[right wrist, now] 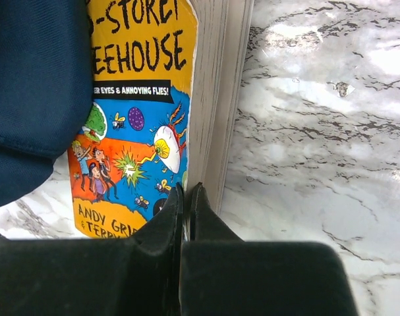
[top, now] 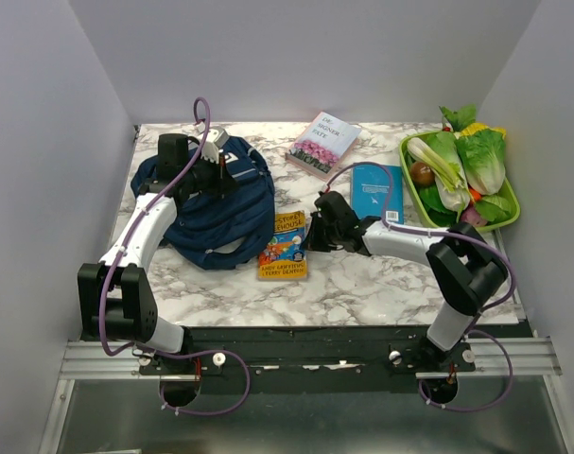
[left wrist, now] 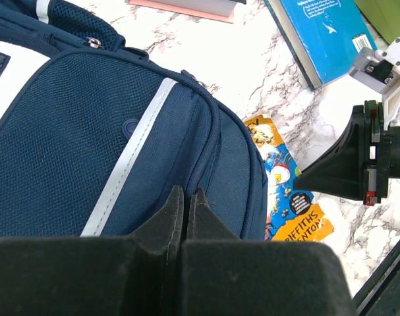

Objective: Pack the student bag
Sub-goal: Pick up the book from the center of the board.

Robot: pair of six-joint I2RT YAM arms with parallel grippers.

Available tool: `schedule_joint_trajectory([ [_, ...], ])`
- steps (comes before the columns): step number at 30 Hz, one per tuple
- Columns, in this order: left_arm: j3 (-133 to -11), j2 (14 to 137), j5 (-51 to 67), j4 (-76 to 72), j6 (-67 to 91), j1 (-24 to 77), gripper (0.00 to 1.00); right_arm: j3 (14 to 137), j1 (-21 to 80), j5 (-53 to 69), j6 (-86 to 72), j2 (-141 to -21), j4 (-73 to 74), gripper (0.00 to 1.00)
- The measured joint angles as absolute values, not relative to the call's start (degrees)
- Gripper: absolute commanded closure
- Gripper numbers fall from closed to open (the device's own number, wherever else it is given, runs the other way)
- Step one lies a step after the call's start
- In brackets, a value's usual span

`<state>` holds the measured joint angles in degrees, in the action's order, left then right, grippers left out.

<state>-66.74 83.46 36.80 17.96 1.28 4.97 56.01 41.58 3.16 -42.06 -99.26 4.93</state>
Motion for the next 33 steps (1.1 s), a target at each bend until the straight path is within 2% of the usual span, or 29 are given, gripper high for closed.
schedule_joint_trajectory([
  [5, -66.7, 83.5, 36.8, 18.0, 1.3, 5.0, 1.00, 54.0, 41.3, 3.7, -43.3, -96.3, 3.8, 0.99],
  [15, -66.7, 83.5, 36.9, 17.2, 1.3, 5.4, 1.00, 53.4, 37.3, 7.8, -45.1, -82.1, 4.5, 0.99],
  [33, -67.6, 83.1, 36.9, 16.9, 2.1, 5.1, 1.00, 57.2, 35.5, 14.7, -49.2, -75.6, 7.2, 0.99],
])
